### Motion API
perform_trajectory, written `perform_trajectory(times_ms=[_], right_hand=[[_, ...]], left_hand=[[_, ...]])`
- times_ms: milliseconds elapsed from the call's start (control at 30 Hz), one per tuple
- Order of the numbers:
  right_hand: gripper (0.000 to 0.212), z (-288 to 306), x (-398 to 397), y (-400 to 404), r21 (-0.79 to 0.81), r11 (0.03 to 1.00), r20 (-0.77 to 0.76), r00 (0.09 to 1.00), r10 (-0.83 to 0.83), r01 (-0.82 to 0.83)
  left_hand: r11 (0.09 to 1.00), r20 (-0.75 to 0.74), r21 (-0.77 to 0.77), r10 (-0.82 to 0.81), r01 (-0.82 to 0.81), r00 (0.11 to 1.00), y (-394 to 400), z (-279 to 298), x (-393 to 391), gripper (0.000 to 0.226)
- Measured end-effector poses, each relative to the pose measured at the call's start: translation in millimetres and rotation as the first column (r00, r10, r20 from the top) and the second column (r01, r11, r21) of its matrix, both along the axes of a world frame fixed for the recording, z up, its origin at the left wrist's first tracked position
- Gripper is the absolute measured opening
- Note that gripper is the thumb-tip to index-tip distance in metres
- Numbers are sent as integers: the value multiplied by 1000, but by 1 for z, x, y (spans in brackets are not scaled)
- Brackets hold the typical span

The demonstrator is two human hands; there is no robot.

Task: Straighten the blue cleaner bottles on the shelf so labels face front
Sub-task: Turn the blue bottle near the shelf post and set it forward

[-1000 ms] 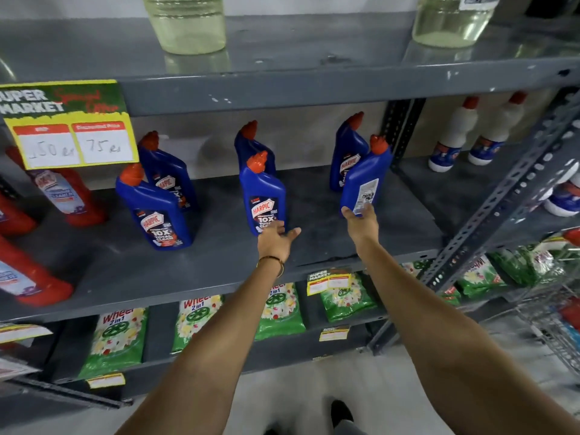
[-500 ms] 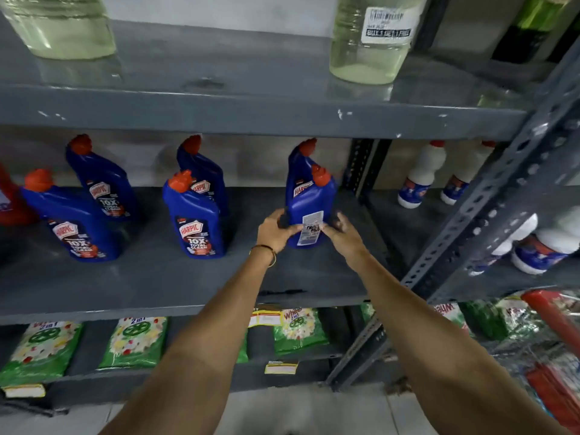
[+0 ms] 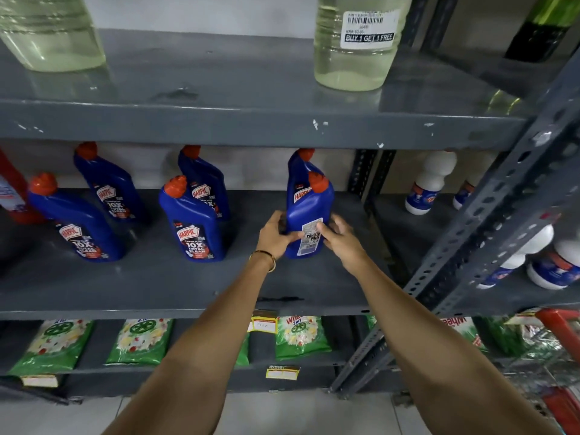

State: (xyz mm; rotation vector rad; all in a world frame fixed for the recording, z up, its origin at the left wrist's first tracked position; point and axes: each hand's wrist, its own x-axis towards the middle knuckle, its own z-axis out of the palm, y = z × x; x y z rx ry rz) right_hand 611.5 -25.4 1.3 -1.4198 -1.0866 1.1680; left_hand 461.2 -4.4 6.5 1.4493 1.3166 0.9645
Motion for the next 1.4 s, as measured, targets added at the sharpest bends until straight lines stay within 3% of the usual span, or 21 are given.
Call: perform_trajectory(times_ms=[200,300,467,700,933,1100,1200,1400], right_hand=[[38,16,0,-6,69,997,-66,997,-34,38],[48,21,-1,-12,67,997,4,999,-37,36],[85,14,1,-19,35,992,88,989,117,-121],[90,14,-10,-15,176,983,164,986,29,-58],[97,12,-10,-17,160,987,138,990,-13,-10],[87,15,-13,-17,137,989,117,993,31,-47],[86,15,-13,-17,117,990,78,995,69,-78],[68,19,-7,-18,-7,988,99,983,152,-152]], left_hand=[[990,10,124,66,-67,998,-9,7,5,46],[983,55,134,118,-125,991,-9,12,12,44],[977,49,168,126,-133,991,-11,15,17,45],[980,63,182,66,-77,996,-14,20,16,46],[980,329,-11,-185,200,926,-5,26,-12,25],[934,369,-148,-254,326,894,0,21,-19,35],[887,464,-234,-257,397,847,0,18,-19,37],[801,542,-346,-255,489,801,-3,11,-21,44]])
